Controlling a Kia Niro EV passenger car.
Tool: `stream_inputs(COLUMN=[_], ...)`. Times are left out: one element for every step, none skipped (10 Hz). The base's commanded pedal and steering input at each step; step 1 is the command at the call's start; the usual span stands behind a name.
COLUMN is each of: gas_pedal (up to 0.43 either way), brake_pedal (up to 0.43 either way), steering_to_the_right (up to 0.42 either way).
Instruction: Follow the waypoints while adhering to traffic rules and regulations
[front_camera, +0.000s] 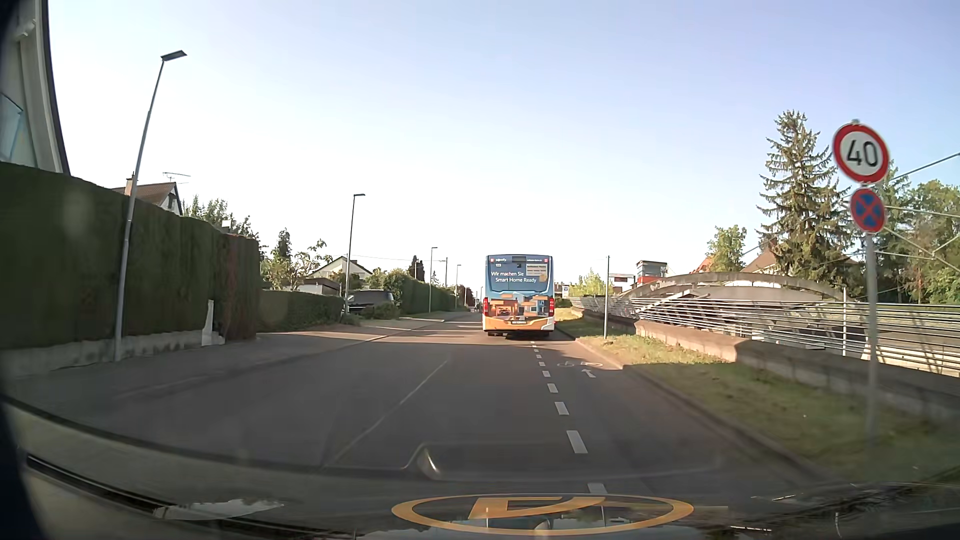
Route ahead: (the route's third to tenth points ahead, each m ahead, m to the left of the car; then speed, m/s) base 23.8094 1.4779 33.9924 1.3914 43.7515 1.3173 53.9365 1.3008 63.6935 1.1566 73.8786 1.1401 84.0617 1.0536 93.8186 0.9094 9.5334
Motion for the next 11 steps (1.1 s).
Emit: stream_inputs(gas_pedal=[0.209,0.209,0.209,0.209,0.209,0.209,0.197,0.197,0.177,0.169,0.169], brake_pedal=[0.0,0.0,0.0,0.0,0.0,0.0,0.0,0.0,0.0,0.0,0.0], steering_to_the_right=[0.0,0.0,0.0,0.0,0.001,0.001,0.001,0.003,0.002,-0.003,-0.007])
